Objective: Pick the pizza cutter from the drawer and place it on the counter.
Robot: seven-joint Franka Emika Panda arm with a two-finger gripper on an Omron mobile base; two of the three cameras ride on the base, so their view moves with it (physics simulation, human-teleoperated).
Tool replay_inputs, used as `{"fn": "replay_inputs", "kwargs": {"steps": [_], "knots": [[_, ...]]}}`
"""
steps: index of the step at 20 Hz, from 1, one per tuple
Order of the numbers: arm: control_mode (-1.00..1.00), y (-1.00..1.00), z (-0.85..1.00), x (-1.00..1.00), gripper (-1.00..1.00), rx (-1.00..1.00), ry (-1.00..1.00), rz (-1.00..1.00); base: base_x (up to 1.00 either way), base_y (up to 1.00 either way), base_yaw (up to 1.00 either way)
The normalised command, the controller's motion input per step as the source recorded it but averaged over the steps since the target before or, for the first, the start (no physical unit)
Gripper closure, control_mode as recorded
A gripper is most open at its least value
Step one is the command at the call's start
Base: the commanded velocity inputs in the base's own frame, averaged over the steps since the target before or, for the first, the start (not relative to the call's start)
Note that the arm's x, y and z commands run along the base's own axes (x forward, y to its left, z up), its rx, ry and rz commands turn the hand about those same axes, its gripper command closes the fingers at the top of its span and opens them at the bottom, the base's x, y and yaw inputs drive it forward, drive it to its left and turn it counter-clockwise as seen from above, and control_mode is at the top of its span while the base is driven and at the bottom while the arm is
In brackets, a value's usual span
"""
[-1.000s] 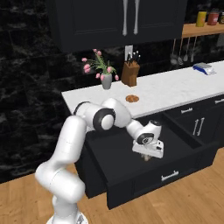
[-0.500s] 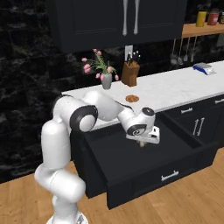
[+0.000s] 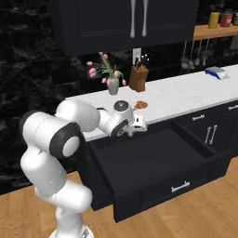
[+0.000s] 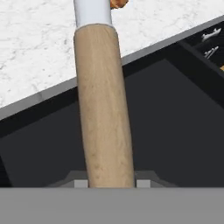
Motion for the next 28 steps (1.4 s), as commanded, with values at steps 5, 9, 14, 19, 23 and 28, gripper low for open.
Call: {"fn": "replay_inputs", "kwargs": {"steps": [5, 9, 14, 19, 23, 28], "knots": [[-1.0, 1.0, 0.81, 0.63, 1.0, 0.0, 0.03, 0.0, 0.0, 0.0, 0.0], [-1.0, 0.6, -0.22, 0.61, 1.0, 0.08, 0.06, 0.05, 0.0, 0.0, 0.0], [-1.0, 0.43, -0.6, 0.61, 1.0, 0.04, 0.0, 0.07, 0.0, 0.0, 0.0], [-1.0, 0.41, -0.73, 0.78, 1.0, 0.04, 0.0, 0.05, 0.0, 0.0, 0.0], [-1.0, 0.33, -0.36, 0.82, -1.0, 0.01, 0.02, 0.02, 0.0, 0.0, 0.0], [-1.0, -0.05, 0.74, -0.34, -1.0, 0.0, 0.0, -0.05, 0.0, 0.0, 0.0]]}}
